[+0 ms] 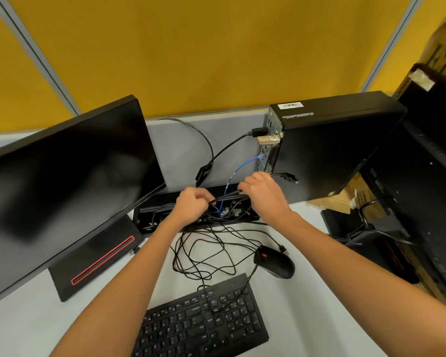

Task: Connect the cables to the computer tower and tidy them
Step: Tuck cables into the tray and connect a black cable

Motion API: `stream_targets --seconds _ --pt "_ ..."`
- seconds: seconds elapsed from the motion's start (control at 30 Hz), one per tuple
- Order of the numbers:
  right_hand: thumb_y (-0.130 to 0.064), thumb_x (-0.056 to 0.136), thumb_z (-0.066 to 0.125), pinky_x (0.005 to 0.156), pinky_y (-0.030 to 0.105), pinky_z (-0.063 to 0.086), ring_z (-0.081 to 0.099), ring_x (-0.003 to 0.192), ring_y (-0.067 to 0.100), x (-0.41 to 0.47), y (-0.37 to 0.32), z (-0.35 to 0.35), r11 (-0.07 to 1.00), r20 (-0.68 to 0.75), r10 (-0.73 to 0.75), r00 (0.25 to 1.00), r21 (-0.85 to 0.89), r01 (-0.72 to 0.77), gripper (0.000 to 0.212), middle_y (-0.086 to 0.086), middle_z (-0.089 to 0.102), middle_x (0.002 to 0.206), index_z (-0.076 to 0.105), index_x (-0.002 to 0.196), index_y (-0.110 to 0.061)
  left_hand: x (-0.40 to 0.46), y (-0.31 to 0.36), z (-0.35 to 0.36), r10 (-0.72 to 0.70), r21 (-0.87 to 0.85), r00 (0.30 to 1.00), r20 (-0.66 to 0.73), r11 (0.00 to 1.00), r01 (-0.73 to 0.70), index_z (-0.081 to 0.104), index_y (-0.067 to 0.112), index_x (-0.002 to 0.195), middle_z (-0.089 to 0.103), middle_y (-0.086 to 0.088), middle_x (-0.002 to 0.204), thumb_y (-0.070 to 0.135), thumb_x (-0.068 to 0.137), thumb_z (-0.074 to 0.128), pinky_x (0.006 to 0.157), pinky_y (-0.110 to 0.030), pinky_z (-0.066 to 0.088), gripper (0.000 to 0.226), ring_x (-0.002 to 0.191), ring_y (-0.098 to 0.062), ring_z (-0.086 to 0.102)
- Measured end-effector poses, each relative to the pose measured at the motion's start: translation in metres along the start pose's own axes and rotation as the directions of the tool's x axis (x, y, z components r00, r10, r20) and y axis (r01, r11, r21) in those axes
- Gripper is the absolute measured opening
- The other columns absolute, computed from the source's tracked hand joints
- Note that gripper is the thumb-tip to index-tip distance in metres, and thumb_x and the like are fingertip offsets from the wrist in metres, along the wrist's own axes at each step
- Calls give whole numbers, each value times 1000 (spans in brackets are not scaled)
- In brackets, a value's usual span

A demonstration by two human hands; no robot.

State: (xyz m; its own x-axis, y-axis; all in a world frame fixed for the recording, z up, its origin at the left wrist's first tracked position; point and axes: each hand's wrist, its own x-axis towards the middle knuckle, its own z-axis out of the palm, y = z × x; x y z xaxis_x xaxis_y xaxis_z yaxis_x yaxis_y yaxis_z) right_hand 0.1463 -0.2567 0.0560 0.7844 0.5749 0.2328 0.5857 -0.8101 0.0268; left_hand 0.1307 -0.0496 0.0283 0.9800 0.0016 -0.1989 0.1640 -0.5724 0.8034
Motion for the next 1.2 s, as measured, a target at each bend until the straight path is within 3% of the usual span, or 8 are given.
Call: stream_targets --seconds 0.17,0.3,0.37,0.6,0.7,0.87,1.1,1.2 --pt "7 52 79 72 36 52 61 75 27 17 -30 -3 979 26 -202 979 47 201 31 1 62 66 72 75 -13 11 85 -29 132 -270 989 66 956 -110 68 2 103 67 -5 96 11 99 43 71 -9 46 27 84 -9 61" --pt "9 45 77 56 30 44 64 68 28 31 -44 -3 964 34 -263 964 39 262 31 6 65 64 71 69 -11 24 107 -21 204 -43 943 264 979 -200 69 9 104 68 -2 95 39 91 60 79 -24 48 34 87 -10 62" --pt "6 55 75 63 35 52 67 74 32 34 -43 7 968 101 -249 963 9 249 33 10 70 76 73 83 -12 29 106 -14 239 87 928 287 958 -274 69 15 109 68 0 100 38 83 71 81 -24 48 35 93 -9 62" --pt "4 74 55 70 36 50 66 87 31 45 -40 13 956 215 -293 931 55 288 36 11 71 98 70 105 -10 39 93 3 209 -66 972 108 977 -203 73 13 99 65 6 73 16 95 56 64 -13 40 18 62 3 52" --pt "6 74 57 82 38 53 63 102 31 42 -32 10 921 66 -378 923 130 368 40 10 69 107 69 109 -8 44 88 -4 144 -71 989 -24 987 -145 58 13 64 45 2 53 14 99 46 50 -22 29 37 47 -8 33" --pt "3 83 46 103 38 45 64 104 24 37 -10 -5 886 -399 -312 862 205 416 32 9 71 106 73 97 -3 62 71 -19 35 -75 993 -113 996 -44 44 12 64 39 -1 59 6 99 38 54 -30 27 36 56 -17 33" --pt "5 63 38 61 33 51 61 69 28 76 37 -72 951 -423 -145 894 190 244 31 6 66 72 66 65 -6 67 70 -16 -27 -371 999 -46 929 8 64 13 83 39 0 65 15 103 32 54 -27 23 38 53 -11 28" --pt "2 69 39 63 30 48 58 71 26 97 51 -93 970 -361 -67 930 196 146 30 2 64 71 66 65 -10 70 91 -21 -56 -684 996 64 724 85 63 4 88 37 1 63 19 102 40 43 -19 20 32 45 -6 23"
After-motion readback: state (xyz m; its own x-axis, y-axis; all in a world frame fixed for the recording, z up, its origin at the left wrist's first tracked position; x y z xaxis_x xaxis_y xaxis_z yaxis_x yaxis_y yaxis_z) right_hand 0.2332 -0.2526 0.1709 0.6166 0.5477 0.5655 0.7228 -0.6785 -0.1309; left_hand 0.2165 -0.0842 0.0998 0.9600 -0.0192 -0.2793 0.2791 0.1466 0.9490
